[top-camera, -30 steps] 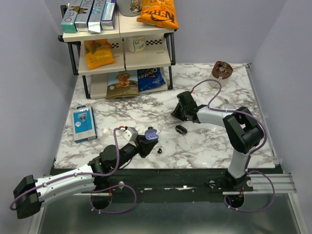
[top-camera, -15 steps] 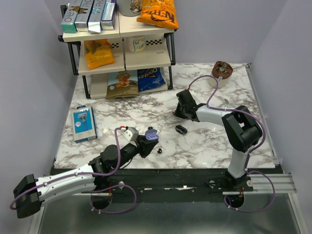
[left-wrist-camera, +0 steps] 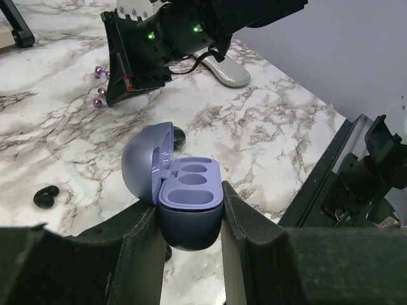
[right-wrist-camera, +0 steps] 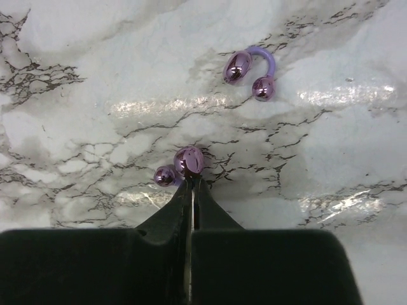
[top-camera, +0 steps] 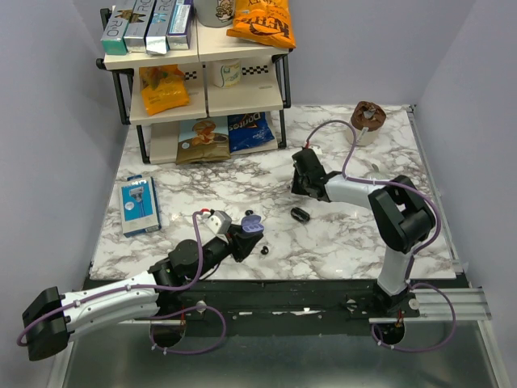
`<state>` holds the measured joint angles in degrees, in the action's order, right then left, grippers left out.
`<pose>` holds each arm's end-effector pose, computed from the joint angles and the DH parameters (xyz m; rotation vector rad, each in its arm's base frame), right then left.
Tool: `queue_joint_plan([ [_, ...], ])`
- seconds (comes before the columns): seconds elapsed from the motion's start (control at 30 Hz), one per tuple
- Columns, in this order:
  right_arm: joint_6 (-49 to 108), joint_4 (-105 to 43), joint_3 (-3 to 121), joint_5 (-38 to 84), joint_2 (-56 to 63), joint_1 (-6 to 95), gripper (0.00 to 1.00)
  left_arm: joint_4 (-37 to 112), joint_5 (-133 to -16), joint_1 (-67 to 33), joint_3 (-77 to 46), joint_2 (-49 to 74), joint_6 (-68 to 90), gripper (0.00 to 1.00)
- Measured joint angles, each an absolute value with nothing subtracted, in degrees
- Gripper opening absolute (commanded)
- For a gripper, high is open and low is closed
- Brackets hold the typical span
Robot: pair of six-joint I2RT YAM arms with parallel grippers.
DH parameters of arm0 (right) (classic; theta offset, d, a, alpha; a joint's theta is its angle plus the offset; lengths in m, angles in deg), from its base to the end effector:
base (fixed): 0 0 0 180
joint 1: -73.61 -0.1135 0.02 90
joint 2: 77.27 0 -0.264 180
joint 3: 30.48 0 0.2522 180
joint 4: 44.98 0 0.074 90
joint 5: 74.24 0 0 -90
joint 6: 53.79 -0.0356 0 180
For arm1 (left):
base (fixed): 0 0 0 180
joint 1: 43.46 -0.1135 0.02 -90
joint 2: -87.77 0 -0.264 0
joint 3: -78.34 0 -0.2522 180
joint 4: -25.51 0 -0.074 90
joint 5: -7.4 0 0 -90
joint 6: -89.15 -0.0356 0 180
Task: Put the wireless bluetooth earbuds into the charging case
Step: Pick up the earbud from the center of the board, then place the earbud in the charging case.
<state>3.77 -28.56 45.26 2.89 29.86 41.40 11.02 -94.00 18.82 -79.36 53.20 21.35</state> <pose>0.3309 0.1991 0.1539 0.1089 2.3919 0.2655 0.0797 -0.1365 0.2139 0.3958 1.5740 -1.0088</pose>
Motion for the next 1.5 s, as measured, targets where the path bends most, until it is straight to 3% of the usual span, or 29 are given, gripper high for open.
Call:
queue_joint_plan([
  [0.07, 5.56, -28.54, 45.28, 2.44, 29.77, 41.42, 0.01, 11.0, -94.0, 18.82, -79.36, 53.18, 21.35, 0.0],
  [0.3, 11.87, -28.5, 43.27, 0.25, 26.25, 41.71, 0.01, 10.63, -94.0, 18.82, -79.36, 52.96, 21.42, 0.0],
  [0.7, 27.02, -23.91, 41.0, 5.41, 0.55, 38.87, 0.01, 10.21, -94.15, 18.82, -79.36, 50.55, 21.28, 0.0],
  [1.03, 40.73, -4.45, 46.46, 10.26, -16.46, 28.09, 0.01, 11.79, -93.04, 18.73, -73.2, 47.38, 17.02, 0.0],
  [1.17, 44.68, 3.28, 49.98, 9.8, -20.35, 22.45, 0.01, 13.3, -87.77, 16.83, -68.89, 45.72, 14.77, 0.0],
  [1.5, 47.92, 18.1, 54.48, 4.38, -21.59, 9.99, 0.01, 24.47, -61.39, 6.1, -55.6, 37.29, 7.21, 0.0],
])
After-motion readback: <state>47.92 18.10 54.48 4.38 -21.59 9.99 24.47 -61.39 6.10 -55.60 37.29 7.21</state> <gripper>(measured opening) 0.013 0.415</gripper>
